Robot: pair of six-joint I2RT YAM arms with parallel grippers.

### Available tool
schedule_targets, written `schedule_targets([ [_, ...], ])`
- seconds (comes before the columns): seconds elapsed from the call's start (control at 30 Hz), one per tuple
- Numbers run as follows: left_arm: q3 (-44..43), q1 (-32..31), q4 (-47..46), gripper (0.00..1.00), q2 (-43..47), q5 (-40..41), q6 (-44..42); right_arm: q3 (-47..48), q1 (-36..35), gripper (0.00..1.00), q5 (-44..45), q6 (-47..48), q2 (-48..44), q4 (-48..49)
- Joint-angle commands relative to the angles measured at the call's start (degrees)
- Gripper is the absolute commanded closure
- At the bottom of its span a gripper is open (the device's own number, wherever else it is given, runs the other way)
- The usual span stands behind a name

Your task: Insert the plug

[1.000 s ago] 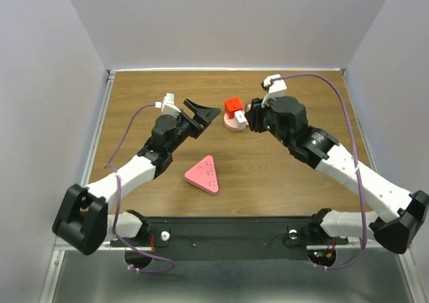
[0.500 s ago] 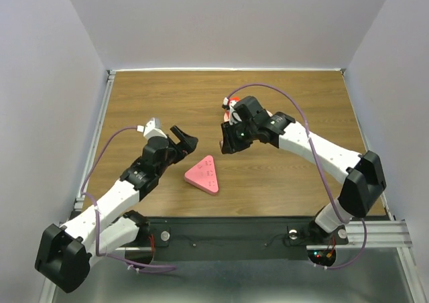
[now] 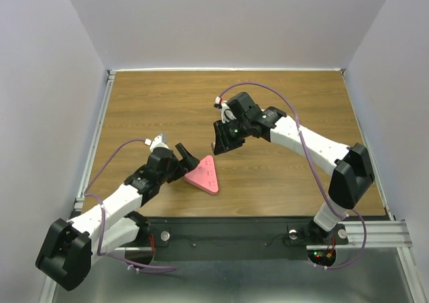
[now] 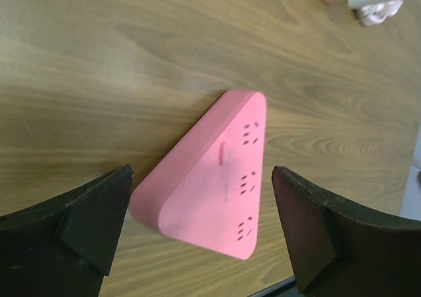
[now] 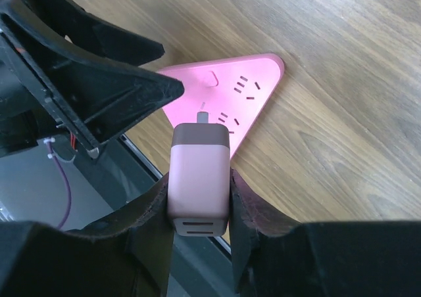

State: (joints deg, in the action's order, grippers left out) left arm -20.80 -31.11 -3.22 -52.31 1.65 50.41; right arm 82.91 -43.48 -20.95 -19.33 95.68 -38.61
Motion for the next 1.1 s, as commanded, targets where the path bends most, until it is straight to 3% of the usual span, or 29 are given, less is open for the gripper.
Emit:
schedule_targets([
  [0.0, 3.04, -0.18, -0.29, 0.01, 1.16, -4.72, 0.56, 3.74, 0.15, 1.0, -1.11, 0.08, 0.65, -0.76],
  [0.23, 4.71, -0.26, -1.43, 0.04, 1.61, -5.77, 0.91, 4.1, 0.15, 1.0, -0.32, 0.26, 1.44, -1.12],
  [0.33, 5.68, -0.26, -3.19, 0.13, -0.06, -7.44, 1.18, 4.01, 0.15, 1.0, -0.76, 0.44, 1.62, -1.38],
  [0.47, 6.74, -0.26, -6.44, 0.44, -1.73, -8.94, 1.36, 3.48, 0.07, 1.0, -1.11, 0.52, 1.97, -2.35],
  [0.57, 6.65, -0.26, -7.14, 0.58, -2.79, -10.0, 1.09, 3.04, 0.15, 1.0, -0.85, 0.61, 2.14, -3.22],
  [0.77, 6.47, -0.52, -10.48, 0.76, -5.77, -12.11, 1.0, 2.34, 0.07, 1.0, 0.03, 0.26, 3.2, -4.45],
  [1.07, 5.16, -3.51, -14.53, 0.9, -11.66, -12.46, 2.15, -1.61, 0.15, 1.0, 1.44, -1.41, 3.99, -4.98],
])
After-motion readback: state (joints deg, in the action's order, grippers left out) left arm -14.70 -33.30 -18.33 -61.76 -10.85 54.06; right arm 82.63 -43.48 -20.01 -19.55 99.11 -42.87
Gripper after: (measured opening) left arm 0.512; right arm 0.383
